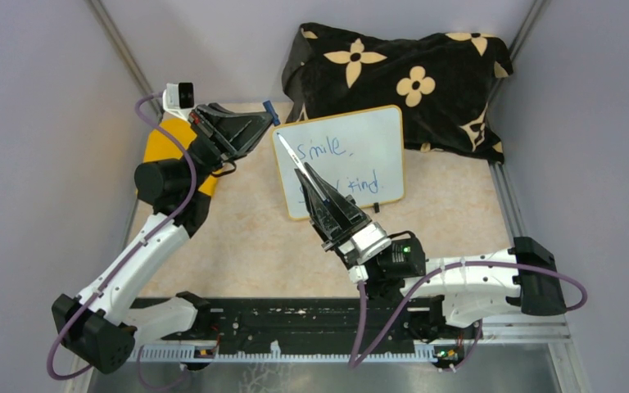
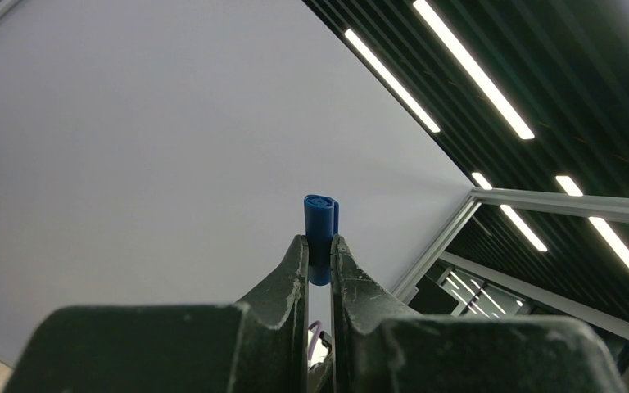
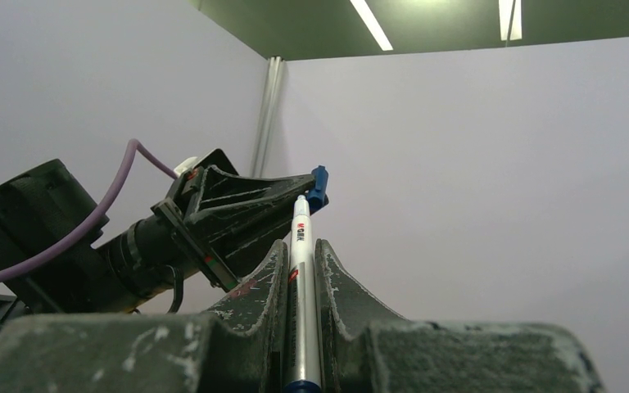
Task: Write a sentence on the whiteboard
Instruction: Close the whiteboard marker at the center of the board.
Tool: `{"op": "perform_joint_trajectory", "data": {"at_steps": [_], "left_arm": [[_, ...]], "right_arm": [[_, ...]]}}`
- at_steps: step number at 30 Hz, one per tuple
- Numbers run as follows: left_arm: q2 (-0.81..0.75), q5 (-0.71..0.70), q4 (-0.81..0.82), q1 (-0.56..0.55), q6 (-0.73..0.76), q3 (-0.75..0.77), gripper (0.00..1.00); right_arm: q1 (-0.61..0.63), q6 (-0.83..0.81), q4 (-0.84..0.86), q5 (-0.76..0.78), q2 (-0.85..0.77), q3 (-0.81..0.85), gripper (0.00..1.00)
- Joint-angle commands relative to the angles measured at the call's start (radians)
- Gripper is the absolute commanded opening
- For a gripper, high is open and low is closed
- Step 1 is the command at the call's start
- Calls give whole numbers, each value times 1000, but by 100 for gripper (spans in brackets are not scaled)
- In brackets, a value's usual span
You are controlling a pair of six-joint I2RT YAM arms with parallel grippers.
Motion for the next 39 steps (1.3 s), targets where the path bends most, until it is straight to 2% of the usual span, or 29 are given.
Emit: {"op": "perform_joint_trajectory", "data": {"at_steps": [1,39], "left_arm": [[-20,-2,-2,-6,22,26,0],[-46,16,-8,-32,48,13,0]], "right_arm": [[12,-13,25,-8,-12,22,0],[12,-30,50,8,2,26,0]]}}
